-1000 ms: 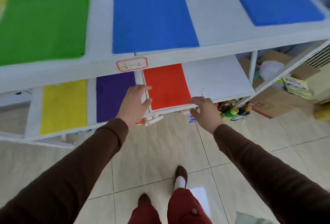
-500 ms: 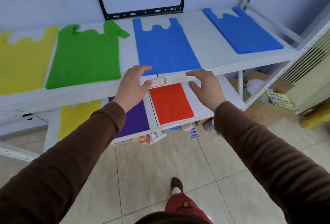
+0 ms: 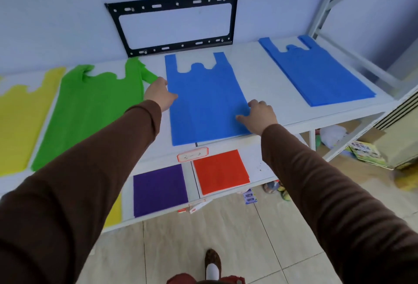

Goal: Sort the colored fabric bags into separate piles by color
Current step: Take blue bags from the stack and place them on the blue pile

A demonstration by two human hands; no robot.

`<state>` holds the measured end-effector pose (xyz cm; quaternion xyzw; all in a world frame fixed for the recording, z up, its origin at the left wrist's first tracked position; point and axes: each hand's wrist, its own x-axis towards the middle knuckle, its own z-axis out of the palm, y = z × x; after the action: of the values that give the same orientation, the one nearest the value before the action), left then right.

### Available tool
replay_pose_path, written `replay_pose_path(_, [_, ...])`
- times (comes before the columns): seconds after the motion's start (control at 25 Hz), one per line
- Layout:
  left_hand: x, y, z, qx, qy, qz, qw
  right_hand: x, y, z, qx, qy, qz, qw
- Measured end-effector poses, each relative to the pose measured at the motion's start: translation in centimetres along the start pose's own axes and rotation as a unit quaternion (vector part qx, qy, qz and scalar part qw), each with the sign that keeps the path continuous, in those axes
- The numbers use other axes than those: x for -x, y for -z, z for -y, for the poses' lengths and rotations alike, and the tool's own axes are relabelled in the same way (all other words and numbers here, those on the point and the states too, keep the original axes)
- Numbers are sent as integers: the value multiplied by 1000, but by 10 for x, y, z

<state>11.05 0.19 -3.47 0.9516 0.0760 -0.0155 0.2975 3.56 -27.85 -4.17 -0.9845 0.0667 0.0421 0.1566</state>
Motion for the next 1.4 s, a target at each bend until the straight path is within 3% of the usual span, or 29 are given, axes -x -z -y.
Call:
replay_pose_path(0.12, [-36, -7, -10, -73, 46, 31, 996, -14, -4, 4, 30, -21, -3, 999])
replay_pose_path(0.24, [-54, -13, -27, -161, 29, 28, 986, -25, -5, 10, -1, -41, 34, 999])
replay_pose_path(0.32, [-59, -11, -35, -141, 40, 52, 988, -31, -4, 14, -33, -47, 68, 996])
replay_pose_path(0.48, [-68, -8, -27, 67, 94, 79, 990, -35, 0, 12, -115, -38, 97, 988])
replay_pose_path(0.56, [-64, -10, -22, 212, 62, 50, 974, -35, 5, 8, -255, -45, 76, 963])
replay_pose_path(0.6, [-61, -11, -22, 299, 56, 46, 952, -35, 9, 6, -337, -53, 68, 938])
replay_pose_path(0.68, [-53, -10, -29, 466, 76, 117, 874, -35, 21, 1, -468, -52, 76, 879])
replay_pose_path(0.76, [-53, -11, -39, 534, 93, 200, 816, -43, 34, -7, -555, -27, 99, 825])
replay_pose_path(0.84, [-61, -9, -62, 515, 62, 221, 826, -61, 53, -21, -586, 5, 102, 804])
replay_pose_path(1.0, [-106, -5, -130, 457, -3, 137, 879, -116, 103, -59, -545, 49, 57, 835])
replay_pose_path(1.12, [-134, -11, -202, 410, -65, 128, 901, -158, 155, -96, -553, 52, 22, 831])
replay_pose_path(1.28, [-150, -21, -319, 408, -143, 88, 898, -201, 236, -169, -561, 107, -32, 820])
replay_pose_path(1.4, [-158, -48, -370, 436, -169, 58, 882, -214, 271, -236, -571, 145, -39, 807])
